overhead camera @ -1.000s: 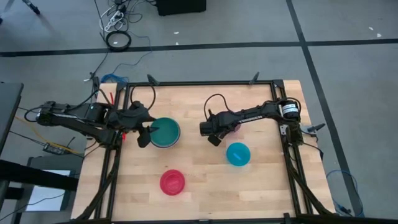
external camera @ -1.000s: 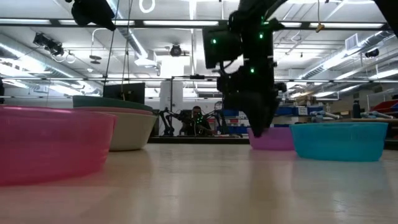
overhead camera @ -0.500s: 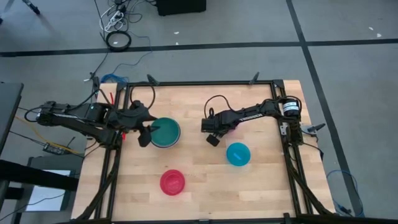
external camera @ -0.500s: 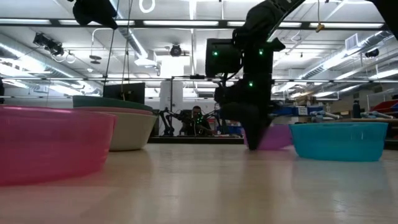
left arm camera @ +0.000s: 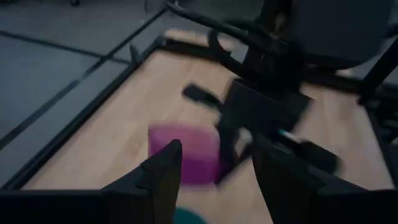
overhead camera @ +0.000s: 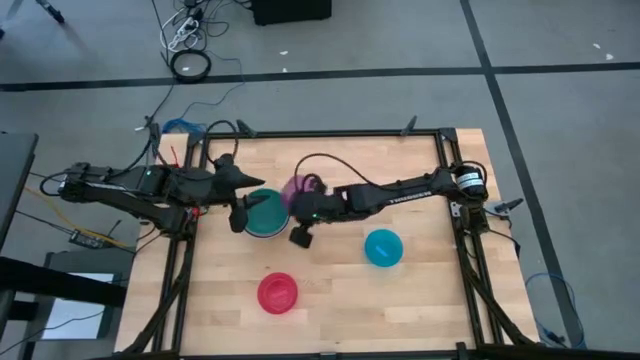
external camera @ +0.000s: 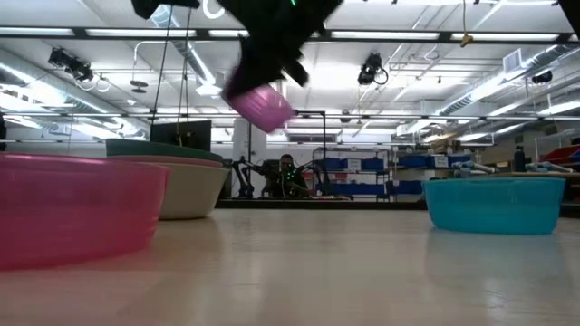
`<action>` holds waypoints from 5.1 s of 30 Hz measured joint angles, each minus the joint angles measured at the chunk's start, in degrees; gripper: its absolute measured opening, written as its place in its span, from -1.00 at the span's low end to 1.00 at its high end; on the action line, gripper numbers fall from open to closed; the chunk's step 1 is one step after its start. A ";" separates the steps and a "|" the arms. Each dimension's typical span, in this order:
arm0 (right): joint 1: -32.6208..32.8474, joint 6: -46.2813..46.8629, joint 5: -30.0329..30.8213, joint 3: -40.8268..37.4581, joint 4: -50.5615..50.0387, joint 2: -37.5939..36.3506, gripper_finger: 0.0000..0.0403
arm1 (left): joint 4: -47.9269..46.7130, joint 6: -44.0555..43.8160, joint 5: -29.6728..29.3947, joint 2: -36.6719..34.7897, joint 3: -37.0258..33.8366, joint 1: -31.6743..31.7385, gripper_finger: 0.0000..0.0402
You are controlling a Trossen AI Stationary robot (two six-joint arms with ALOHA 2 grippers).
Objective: Nest bowls inside each other
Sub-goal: Stack the violet bowl on top of the green bowl, then stack the red bowl on top of the violet bowl
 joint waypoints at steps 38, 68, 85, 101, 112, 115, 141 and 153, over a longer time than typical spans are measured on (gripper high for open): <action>-2.57 0.25 -12.45 -0.14 21.75 9.21 -0.21 | 7.27 2.57 1.49 -0.34 0.04 0.00 0.02; 22.35 42.83 32.30 -0.10 -59.11 -22.00 -0.22 | -14.34 -23.32 22.05 23.23 -5.88 -15.02 0.02; 23.87 48.75 28.16 -6.54 -59.64 -20.61 -0.20 | -5.48 -38.81 24.93 29.18 -5.88 -13.09 0.20; 24.09 50.20 28.05 -7.90 -58.89 -20.59 -0.20 | -0.31 -37.68 30.64 40.98 -5.86 -14.25 0.21; 24.09 50.20 28.50 -7.90 -58.83 -20.59 -0.20 | 0.82 -32.98 32.17 41.55 -5.84 -13.77 -0.47; 24.09 50.20 28.79 -7.90 -58.77 -20.59 -0.20 | 0.85 -32.26 32.22 41.55 -5.84 -13.70 -0.86; 23.84 51.17 34.22 -9.21 -55.63 -20.57 -0.23 | -40.22 -11.94 -3.19 35.41 20.76 -7.67 -0.98; 21.71 51.27 32.55 -16.92 -45.74 -20.55 -0.23 | -42.33 -3.90 5.46 27.73 19.25 11.41 -0.98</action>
